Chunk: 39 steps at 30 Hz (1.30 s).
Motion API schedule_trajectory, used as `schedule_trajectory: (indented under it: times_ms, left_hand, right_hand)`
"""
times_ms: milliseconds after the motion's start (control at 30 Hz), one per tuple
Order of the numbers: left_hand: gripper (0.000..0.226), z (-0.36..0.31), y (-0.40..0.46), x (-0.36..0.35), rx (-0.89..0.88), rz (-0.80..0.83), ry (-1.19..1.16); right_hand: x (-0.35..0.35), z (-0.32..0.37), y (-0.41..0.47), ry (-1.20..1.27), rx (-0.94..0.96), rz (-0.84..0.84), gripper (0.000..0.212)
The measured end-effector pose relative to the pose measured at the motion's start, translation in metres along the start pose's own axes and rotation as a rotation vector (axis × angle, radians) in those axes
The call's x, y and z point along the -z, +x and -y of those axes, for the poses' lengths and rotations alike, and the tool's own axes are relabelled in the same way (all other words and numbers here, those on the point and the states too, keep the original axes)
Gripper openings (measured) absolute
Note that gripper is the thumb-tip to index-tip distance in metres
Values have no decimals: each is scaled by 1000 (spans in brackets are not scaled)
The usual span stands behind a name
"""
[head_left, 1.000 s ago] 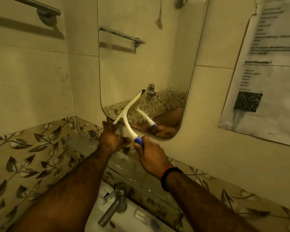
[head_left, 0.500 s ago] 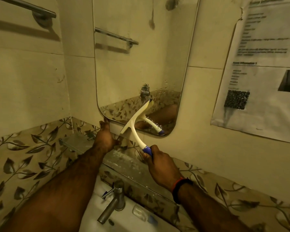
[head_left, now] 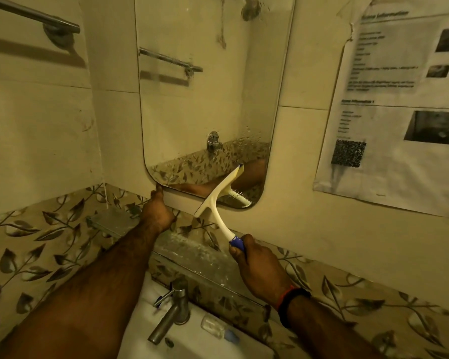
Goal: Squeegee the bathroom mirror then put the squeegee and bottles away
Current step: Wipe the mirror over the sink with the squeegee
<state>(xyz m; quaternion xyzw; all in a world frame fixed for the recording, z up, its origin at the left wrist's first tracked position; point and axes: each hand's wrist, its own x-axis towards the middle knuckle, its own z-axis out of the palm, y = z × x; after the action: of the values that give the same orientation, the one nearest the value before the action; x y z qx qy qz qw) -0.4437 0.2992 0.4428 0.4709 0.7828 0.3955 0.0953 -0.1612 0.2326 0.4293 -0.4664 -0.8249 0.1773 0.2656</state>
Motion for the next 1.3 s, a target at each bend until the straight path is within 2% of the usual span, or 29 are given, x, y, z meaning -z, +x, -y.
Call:
schedule_trajectory:
  times_ms: [233, 433, 533, 1000, 1300]
  left_hand:
    - [106, -1, -5, 5, -35, 22, -25]
    - [93, -5, -11, 7, -54, 9, -48]
    - [94, -7, -14, 5, -58, 20, -48]
    - [105, -16, -30, -4, -92, 30, -14]
    - [94, -12, -33, 4, -77, -4, -70]
  right_hand:
    - [4, -4, -11, -6, -61, -8, 20]
    - [8, -6, -20, -28, -86, -9, 15]
    - [10, -6, -24, -48, -89, -17, 21]
    - [20, -5, -45, -48, -113, -15, 25]
    - [23, -13, -69, -3, -143, -73, 22]
